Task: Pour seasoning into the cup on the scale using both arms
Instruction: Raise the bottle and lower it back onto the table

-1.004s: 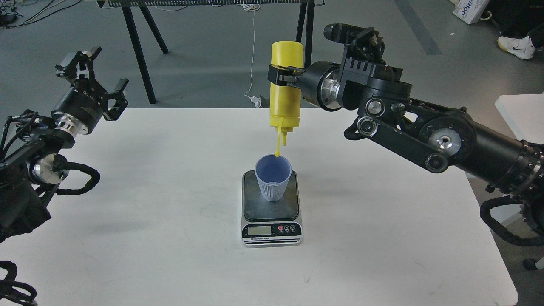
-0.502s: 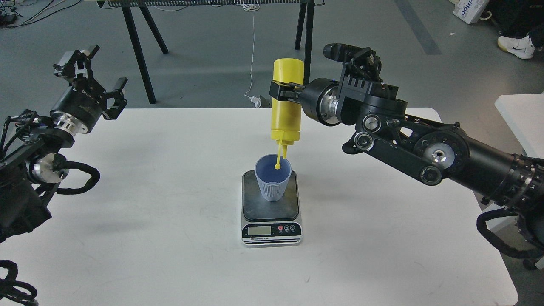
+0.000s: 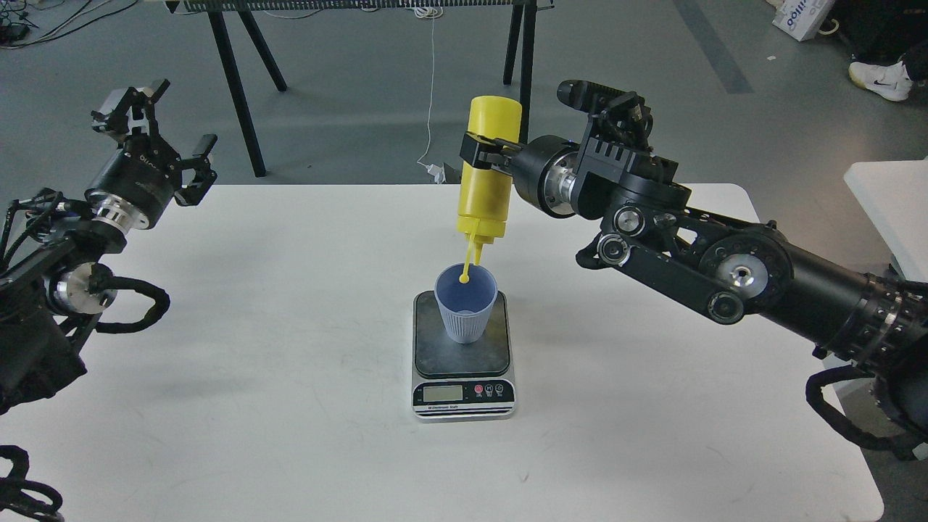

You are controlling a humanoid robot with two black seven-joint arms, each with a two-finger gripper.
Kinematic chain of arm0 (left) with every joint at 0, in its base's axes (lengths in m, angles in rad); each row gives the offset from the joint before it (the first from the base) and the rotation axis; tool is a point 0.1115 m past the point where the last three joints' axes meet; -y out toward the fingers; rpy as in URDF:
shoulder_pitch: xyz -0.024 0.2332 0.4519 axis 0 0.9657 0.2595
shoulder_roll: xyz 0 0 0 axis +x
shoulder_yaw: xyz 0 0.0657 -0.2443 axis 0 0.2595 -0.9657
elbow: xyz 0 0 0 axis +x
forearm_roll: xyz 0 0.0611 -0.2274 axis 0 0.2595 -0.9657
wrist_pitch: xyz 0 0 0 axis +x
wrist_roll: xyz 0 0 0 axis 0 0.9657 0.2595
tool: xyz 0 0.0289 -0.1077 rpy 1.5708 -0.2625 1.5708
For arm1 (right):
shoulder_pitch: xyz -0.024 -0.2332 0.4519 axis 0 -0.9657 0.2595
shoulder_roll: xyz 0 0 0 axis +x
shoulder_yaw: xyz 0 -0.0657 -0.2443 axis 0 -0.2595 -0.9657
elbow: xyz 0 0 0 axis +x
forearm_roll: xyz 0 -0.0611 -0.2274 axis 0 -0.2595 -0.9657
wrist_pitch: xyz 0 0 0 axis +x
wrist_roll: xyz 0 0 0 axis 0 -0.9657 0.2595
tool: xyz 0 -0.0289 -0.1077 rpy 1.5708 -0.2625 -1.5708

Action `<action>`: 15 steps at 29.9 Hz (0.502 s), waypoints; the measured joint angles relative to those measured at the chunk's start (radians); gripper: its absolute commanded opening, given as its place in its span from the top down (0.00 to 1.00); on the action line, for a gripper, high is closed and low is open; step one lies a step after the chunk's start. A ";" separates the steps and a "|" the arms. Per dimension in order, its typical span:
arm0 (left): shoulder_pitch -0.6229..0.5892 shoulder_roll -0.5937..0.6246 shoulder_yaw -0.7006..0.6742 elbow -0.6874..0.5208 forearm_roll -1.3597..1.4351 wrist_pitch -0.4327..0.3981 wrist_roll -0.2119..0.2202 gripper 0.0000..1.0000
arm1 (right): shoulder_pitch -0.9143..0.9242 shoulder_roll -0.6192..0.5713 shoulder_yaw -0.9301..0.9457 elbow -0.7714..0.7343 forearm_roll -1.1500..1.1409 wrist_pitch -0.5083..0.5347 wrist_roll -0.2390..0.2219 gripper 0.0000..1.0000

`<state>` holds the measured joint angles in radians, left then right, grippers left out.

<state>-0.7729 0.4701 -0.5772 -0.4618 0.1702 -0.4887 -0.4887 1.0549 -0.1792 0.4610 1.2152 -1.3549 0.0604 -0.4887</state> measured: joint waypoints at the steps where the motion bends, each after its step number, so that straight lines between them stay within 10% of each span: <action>1: 0.000 0.000 0.001 0.000 0.000 0.000 0.000 0.06 | -0.001 0.009 0.020 -0.007 0.012 -0.008 0.000 0.98; 15: 0.026 0.167 0.012 0.000 0.004 0.000 0.000 0.05 | -0.067 0.024 0.810 -0.059 0.791 -0.206 0.000 0.97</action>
<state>-0.7465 0.6372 -0.5648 -0.4616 0.1743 -0.4889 -0.4886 0.9874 -0.1552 1.2706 1.1563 -0.5644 -0.1453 -0.4890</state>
